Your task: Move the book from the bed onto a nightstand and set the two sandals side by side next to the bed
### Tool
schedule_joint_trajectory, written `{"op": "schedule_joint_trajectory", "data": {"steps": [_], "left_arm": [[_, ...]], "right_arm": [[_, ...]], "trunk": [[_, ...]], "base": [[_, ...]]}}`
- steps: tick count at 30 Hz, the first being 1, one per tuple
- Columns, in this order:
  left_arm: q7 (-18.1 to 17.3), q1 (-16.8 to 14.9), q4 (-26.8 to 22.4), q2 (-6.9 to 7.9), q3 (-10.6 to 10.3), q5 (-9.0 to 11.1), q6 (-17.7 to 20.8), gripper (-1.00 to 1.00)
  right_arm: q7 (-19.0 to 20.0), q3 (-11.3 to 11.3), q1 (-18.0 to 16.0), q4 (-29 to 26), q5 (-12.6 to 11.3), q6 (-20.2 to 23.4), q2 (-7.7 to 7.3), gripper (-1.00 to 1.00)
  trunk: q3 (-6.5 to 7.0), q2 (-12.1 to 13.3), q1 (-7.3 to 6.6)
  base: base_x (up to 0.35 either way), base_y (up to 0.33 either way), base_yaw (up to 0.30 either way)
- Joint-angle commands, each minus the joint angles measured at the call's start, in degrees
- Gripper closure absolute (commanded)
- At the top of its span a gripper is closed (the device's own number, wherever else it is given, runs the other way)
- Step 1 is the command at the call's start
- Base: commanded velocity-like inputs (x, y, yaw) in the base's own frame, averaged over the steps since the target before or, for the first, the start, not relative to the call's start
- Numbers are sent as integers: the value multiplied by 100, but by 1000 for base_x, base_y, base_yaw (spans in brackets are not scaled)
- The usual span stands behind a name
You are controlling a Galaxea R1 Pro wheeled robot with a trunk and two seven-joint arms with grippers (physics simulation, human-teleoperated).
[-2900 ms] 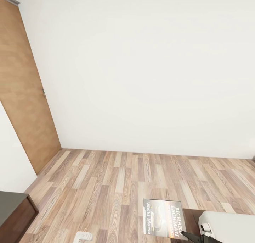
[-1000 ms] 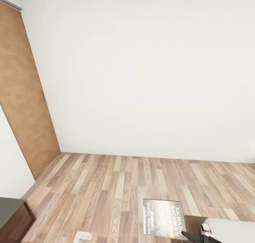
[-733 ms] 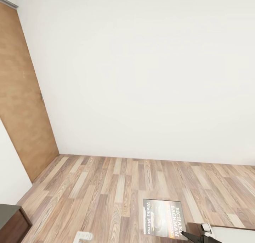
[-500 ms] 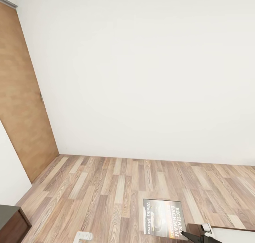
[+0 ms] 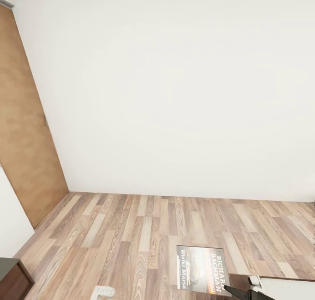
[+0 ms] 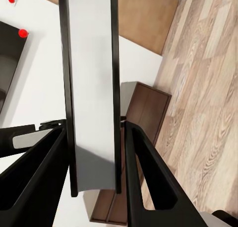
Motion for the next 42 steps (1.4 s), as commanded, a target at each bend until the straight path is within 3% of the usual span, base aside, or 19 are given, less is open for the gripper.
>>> {"op": "schedule_joint_trajectory", "data": {"steps": [1, 12, 30, 32, 36, 42], "left_arm": [[-18, -5, 5, 2, 15, -14, -21, -100], [-18, -5, 5, 3, 15, -14, -18, -100], [-10, -5, 5, 2, 9, -34, -15, -100], [-9, -5, 5, 2, 7, -38, -10, -100], [-1, -3, 8, -4, -1, -47, 1, -100], [300, 166, 6, -51, -2, -49, 13, -100]], "right_arm": [[11, 37, -6, 1, -45, 60, -4, 100], [12, 37, -6, 0, -45, 58, -4, 100], [-13, 32, -6, 17, -45, 53, -4, 100], [-282, 38, -6, 23, -45, 52, 7, 100], [-1234, 49, -6, 15, -45, 45, 28, 100], [-1661, 54, -6, 10, -45, 43, 31, 100]], "trunk": [[-12, -11, 3], [-12, -11, 3], [-12, -11, 3], [-12, -11, 3], [-12, -11, 3], [-12, -11, 3]], "base": [[0, 0, -120], [34, 0, -20], [319, 0, 0], [331, 0, 0], [319, 0, 0], [243, 0, 0]]}}
